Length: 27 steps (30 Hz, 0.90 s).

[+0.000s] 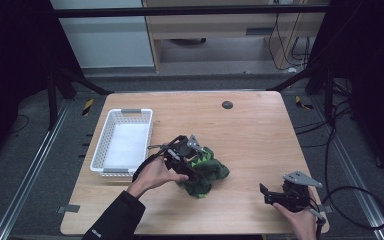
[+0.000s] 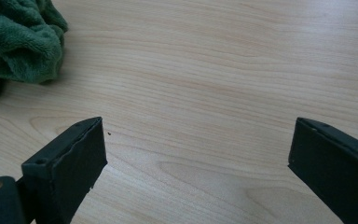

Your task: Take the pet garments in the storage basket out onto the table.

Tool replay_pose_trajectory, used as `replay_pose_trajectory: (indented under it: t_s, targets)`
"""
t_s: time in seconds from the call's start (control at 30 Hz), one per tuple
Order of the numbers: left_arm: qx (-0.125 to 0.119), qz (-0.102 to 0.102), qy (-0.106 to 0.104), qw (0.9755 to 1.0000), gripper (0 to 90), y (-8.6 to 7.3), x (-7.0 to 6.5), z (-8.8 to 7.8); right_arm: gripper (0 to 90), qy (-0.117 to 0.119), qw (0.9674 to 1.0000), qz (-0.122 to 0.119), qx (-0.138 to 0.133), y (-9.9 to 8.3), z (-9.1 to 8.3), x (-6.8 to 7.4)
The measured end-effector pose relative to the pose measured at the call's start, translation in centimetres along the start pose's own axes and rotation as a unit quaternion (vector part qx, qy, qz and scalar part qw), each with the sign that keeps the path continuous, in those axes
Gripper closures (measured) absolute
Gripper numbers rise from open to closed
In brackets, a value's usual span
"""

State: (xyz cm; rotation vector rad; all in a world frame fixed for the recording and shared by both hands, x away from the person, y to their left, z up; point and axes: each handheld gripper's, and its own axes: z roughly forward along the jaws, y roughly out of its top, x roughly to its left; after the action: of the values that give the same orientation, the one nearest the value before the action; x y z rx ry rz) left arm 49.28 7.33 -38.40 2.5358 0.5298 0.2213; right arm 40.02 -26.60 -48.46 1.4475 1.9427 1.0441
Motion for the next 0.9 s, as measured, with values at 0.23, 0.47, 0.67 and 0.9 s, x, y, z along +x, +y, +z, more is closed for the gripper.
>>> replay_pose_trajectory:
  t_s: [0.23, 0.47, 0.67, 0.9]
  targets:
    - [-0.04, -0.014, 0.007, 0.9991, 25.4, -0.8, 0.2, -1.8, 4.0, 0.001, 1.0, 0.002, 0.0, 0.0, -0.1, 0.0]
    - [-0.111, -0.038, 0.023, 0.9928, 23.7, -2.2, 0.1, -3.7, 4.0, -0.003, 1.0, -0.001, -0.001, 0.0, 0.0, 0.0]
    - [-0.173, -0.061, 0.046, 0.982, 22.8, -3.6, -0.5, -4.7, 4.1, -0.003, 1.0, -0.001, -0.002, 0.0, 0.0, 0.0]
    - [-0.224, -0.085, 0.085, 0.9672, 23.8, -6.6, -1.0, -5.6, 4.2, -0.001, 1.0, 0.004, -0.001, -0.1, -0.1, 0.1]
